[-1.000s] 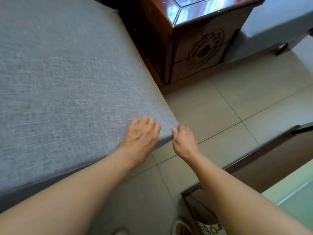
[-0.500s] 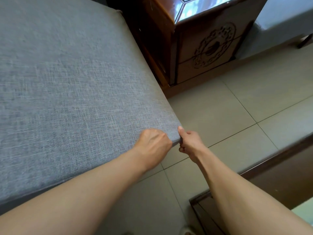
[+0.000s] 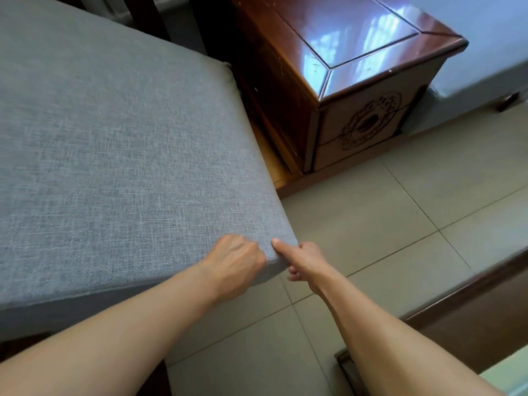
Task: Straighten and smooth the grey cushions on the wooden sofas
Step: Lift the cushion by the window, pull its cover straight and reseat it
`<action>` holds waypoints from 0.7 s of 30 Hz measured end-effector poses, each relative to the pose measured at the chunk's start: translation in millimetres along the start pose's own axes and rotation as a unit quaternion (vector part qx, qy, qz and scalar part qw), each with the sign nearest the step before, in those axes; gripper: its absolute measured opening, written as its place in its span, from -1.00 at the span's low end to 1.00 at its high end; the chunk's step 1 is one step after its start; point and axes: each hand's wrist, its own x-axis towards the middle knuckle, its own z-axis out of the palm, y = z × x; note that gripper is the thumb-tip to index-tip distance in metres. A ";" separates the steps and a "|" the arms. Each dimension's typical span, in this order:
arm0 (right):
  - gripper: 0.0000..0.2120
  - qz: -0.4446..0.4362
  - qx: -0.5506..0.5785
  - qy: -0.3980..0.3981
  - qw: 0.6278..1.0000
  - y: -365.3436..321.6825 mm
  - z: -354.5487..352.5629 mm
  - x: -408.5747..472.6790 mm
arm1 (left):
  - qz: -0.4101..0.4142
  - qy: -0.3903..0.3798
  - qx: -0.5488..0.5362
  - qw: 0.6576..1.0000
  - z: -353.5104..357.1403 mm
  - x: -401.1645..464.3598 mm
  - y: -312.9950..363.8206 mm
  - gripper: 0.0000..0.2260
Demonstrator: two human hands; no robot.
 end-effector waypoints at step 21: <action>-0.44 -0.058 -0.258 0.014 0.964 -39.8 72.4 -68.0 | -0.121 0.125 -0.083 0.981 27.7 -81.4 -59.4 -0.71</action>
